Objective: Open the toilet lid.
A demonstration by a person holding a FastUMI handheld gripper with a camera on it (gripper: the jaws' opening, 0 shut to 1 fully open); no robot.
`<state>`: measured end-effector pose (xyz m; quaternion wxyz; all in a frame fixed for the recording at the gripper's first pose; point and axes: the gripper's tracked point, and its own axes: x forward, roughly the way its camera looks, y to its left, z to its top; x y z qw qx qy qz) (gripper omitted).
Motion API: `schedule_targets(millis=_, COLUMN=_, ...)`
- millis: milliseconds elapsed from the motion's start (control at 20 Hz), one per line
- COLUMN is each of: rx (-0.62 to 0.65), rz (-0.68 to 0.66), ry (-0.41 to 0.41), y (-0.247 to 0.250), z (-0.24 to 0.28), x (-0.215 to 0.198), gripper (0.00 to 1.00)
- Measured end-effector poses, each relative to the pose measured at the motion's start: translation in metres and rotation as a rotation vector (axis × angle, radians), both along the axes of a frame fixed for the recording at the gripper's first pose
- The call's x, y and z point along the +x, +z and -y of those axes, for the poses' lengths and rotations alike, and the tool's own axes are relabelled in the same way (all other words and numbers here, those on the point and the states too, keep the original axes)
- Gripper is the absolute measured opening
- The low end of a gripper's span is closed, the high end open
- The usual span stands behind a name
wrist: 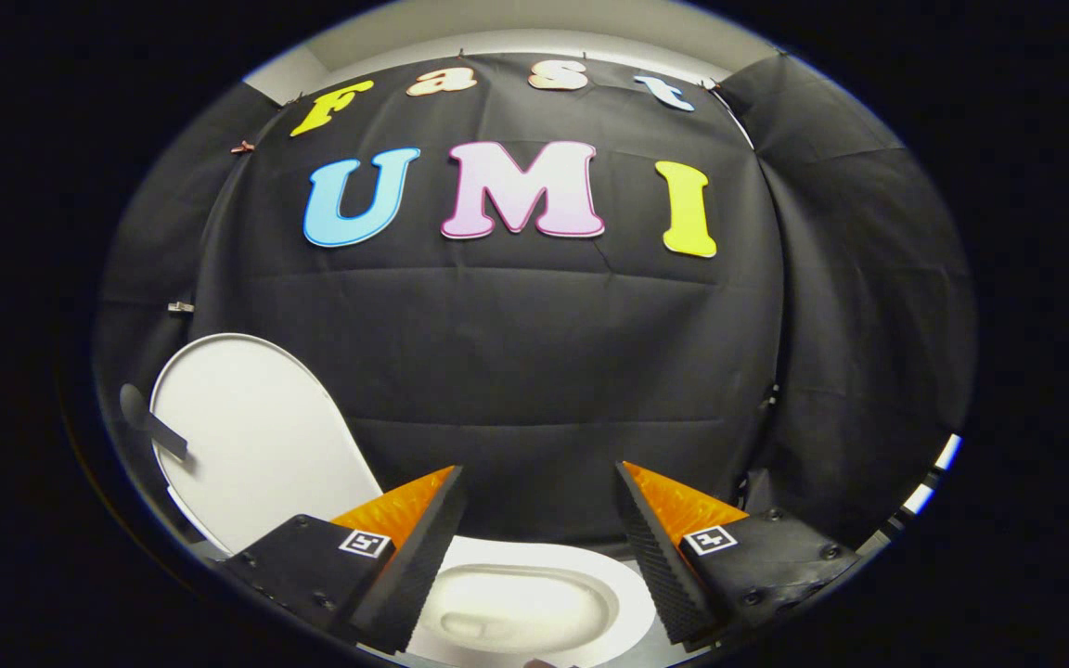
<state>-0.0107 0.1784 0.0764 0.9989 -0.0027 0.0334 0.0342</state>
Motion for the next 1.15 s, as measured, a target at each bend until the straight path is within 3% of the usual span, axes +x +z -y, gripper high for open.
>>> schedule_targets(millis=550, rx=0.043, rz=-0.043, ry=-0.004, y=-0.046, z=0.035, x=0.011, gripper=0.99)
schedule_targets(millis=1150, rx=0.055, rz=-0.033, ry=0.022, y=-0.042, z=0.021, x=0.004, gripper=0.99)
